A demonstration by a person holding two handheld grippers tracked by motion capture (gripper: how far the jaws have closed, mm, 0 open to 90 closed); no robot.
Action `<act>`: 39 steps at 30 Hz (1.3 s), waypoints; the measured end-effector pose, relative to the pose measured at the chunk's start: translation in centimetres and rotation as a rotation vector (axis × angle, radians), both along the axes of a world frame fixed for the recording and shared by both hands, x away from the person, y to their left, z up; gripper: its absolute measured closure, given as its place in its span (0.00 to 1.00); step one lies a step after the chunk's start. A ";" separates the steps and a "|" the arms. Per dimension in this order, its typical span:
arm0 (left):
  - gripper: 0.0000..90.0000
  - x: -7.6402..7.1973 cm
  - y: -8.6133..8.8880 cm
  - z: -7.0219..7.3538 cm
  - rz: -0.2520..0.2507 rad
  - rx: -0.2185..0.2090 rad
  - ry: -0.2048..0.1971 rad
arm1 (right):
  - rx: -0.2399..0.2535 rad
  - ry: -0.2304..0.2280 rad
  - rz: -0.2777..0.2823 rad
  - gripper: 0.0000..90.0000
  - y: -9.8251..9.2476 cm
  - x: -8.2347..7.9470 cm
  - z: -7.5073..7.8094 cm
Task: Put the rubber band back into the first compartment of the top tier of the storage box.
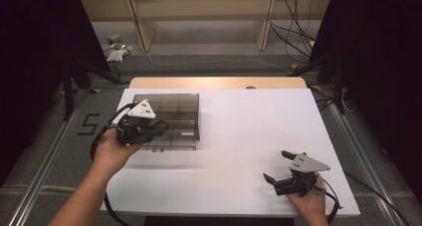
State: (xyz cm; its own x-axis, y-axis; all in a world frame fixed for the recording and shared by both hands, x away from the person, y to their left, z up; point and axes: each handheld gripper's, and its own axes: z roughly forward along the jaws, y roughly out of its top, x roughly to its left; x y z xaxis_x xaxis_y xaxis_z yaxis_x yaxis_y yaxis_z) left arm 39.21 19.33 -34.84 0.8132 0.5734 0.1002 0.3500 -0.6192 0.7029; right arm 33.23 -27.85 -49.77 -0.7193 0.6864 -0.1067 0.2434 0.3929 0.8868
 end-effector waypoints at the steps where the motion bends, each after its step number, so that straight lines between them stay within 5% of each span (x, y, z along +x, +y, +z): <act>1: 0.96 0.0 0.2 0.0 0.005 -0.001 0.001 | -0.001 -0.001 0.000 0.02 0.0 0.0 0.0; 39: 0.96 1.6 4.9 -1.6 0.182 0.046 0.055 | -0.006 0.000 -0.001 0.02 0.1 0.0 0.0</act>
